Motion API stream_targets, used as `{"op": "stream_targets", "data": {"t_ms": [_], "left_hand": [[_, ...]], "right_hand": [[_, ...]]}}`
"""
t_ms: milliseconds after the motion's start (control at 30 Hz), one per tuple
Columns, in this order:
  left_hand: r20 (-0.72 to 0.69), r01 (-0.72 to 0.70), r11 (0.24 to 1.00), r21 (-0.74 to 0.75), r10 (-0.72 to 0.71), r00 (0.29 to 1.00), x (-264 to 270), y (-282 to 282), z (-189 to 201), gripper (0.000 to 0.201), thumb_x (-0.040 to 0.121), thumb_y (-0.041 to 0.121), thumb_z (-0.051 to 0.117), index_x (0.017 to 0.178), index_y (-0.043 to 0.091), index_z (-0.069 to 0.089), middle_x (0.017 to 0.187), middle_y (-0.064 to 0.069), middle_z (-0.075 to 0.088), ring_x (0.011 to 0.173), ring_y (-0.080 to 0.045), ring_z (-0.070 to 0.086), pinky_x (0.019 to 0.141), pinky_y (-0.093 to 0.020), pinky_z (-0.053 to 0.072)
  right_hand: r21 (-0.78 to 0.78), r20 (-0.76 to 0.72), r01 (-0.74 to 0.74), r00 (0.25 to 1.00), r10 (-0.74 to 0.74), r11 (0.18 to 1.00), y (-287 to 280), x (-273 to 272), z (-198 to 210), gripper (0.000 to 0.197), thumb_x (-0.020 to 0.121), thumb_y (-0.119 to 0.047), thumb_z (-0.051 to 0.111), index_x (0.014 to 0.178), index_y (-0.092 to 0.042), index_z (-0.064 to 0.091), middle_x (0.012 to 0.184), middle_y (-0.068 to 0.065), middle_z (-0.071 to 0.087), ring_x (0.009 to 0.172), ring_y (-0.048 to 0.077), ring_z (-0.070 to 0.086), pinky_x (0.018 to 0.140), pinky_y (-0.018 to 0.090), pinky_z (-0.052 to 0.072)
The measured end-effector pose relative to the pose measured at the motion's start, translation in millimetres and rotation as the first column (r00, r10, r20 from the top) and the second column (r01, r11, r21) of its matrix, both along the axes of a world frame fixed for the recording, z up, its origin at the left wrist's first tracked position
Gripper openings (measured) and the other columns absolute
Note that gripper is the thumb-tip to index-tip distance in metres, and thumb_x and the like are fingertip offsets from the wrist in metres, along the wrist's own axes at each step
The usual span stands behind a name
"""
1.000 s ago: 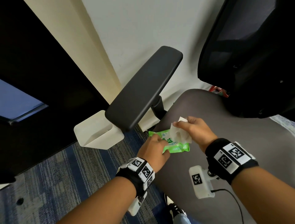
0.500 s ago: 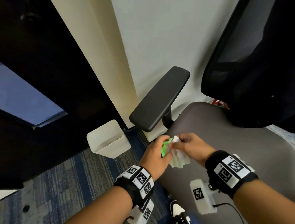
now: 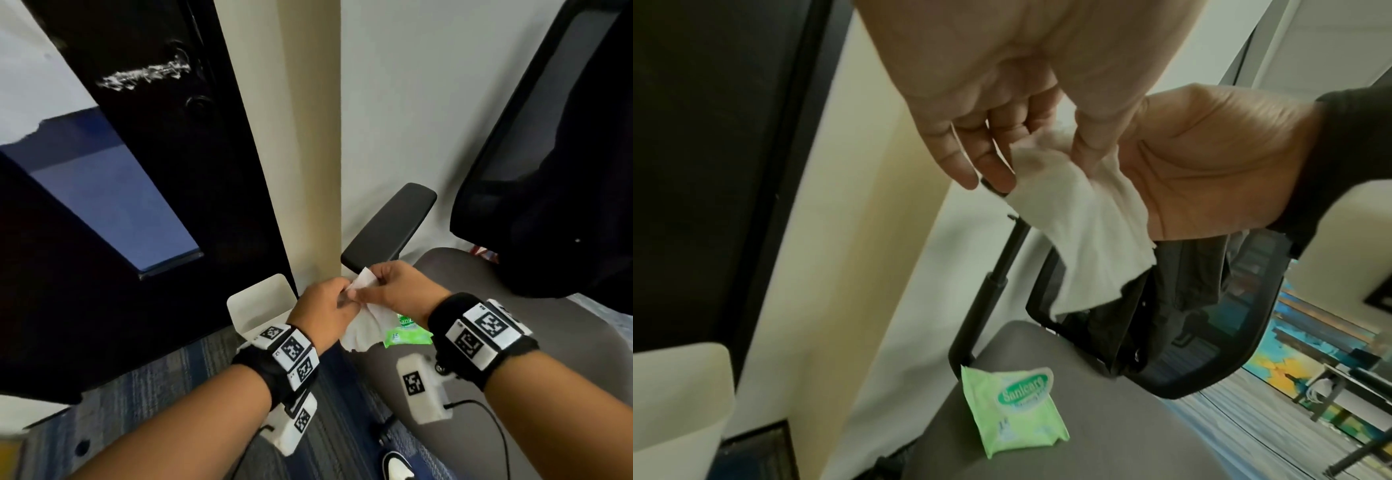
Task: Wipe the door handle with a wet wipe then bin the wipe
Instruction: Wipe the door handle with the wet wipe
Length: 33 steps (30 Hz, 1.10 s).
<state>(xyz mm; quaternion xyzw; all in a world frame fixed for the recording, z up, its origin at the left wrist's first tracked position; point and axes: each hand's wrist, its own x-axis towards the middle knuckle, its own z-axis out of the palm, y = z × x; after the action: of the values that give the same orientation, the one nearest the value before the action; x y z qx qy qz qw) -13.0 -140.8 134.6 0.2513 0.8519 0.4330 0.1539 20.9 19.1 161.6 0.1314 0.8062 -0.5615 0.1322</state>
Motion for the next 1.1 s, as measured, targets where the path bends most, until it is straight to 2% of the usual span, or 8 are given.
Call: {"op": "stream_targets", "data": {"t_ms": [167,267,467,567,700,867,1000,1100], "left_hand": [[-0.098,-0.045,0.999,-0.027,0.042,0.994,1.1,-41.2,39.4,0.036,0.087,0.026,0.063,0.059,0.017,0.042,0.06,0.004,0.043,0.058,-0.015,0.043,0.056,-0.033,0.041],[-0.13,-0.087,0.996,0.026,0.09,0.987,-5.1,-70.4,72.5,0.036,0.088,0.028,0.062,0.066,0.005,0.048,0.058,0.0,0.042,0.055,-0.013,0.038,0.053,-0.035,0.039],[-0.251,-0.149,0.982,0.117,0.174,0.952,-17.6,-133.2,156.8,0.024,0.09,0.028,0.058,0.076,0.008,0.061,0.064,-0.003,0.055,0.058,-0.009,0.045,0.055,-0.019,0.038],[-0.294,-0.197,0.97,0.144,0.232,0.927,-22.9,-167.1,198.2,0.024,0.09,0.031,0.057,0.075,0.012,0.061,0.07,-0.011,0.061,0.061,-0.012,0.05,0.06,-0.027,0.043],[-0.351,-0.228,0.956,0.187,0.282,0.893,-30.2,-203.5,244.2,0.026,0.09,0.029,0.058,0.068,0.016,0.058,0.058,0.004,0.05,0.056,-0.01,0.046,0.059,-0.03,0.041],[-0.438,-0.272,0.947,0.17,0.32,0.84,-32.4,-233.8,299.6,0.035,0.093,0.03,0.055,0.064,0.01,0.047,0.059,0.002,0.041,0.055,-0.011,0.037,0.056,-0.028,0.033],[-0.485,-0.288,0.946,0.151,0.325,0.812,-39.6,-249.5,339.4,0.032,0.094,0.03,0.053,0.064,0.019,0.051,0.062,-0.002,0.051,0.061,-0.016,0.045,0.062,-0.032,0.04],[-0.5,-0.296,0.941,0.164,0.338,0.798,-52.3,-255.7,359.9,0.024,0.094,0.029,0.053,0.084,0.009,0.064,0.079,-0.007,0.065,0.076,-0.021,0.057,0.075,-0.031,0.046]], "right_hand": [[0.03,-0.045,-0.044,0.998,0.045,0.999,-35.7,0.2,39.8,0.023,0.074,-0.026,0.081,0.086,-0.01,0.07,0.078,0.004,0.073,0.063,0.014,0.068,0.054,0.023,0.053],[0.112,-0.112,-0.062,0.991,0.074,0.992,-63.6,-5.2,74.7,0.013,0.076,-0.018,0.076,0.083,-0.011,0.068,0.077,0.007,0.072,0.069,0.024,0.069,0.064,0.034,0.058],[0.154,-0.29,0.054,0.957,-0.008,0.987,-118.6,-16.2,150.5,0.014,0.083,-0.005,0.053,0.075,-0.008,0.063,0.065,0.006,0.064,0.056,0.02,0.06,0.054,0.03,0.049],[0.137,-0.355,0.093,0.934,-0.038,0.986,-143.8,-18.0,195.1,0.022,0.084,-0.004,0.048,0.071,-0.011,0.063,0.065,0.004,0.063,0.058,0.018,0.059,0.055,0.028,0.048],[0.128,-0.451,0.116,0.891,-0.047,0.985,-173.6,-20.9,250.2,0.027,0.087,-0.007,0.051,0.063,-0.01,0.061,0.062,0.004,0.056,0.057,0.017,0.054,0.053,0.025,0.046],[0.082,-0.485,0.103,0.873,-0.051,0.991,-203.0,-24.6,303.8,0.032,0.088,-0.017,0.055,0.068,0.006,0.06,0.062,0.006,0.052,0.051,0.017,0.053,0.056,0.032,0.053],[0.066,-0.526,0.172,0.843,-0.112,0.983,-213.0,-30.2,337.9,0.03,0.087,-0.021,0.063,0.059,-0.013,0.068,0.043,-0.011,0.051,0.036,0.003,0.043,0.039,0.015,0.035],[0.002,-0.49,0.207,0.853,-0.18,0.978,-213.8,-41.3,357.7,0.029,0.091,-0.015,0.057,0.063,-0.016,0.065,0.047,0.0,0.054,0.033,0.011,0.039,0.035,0.018,0.034]]}}
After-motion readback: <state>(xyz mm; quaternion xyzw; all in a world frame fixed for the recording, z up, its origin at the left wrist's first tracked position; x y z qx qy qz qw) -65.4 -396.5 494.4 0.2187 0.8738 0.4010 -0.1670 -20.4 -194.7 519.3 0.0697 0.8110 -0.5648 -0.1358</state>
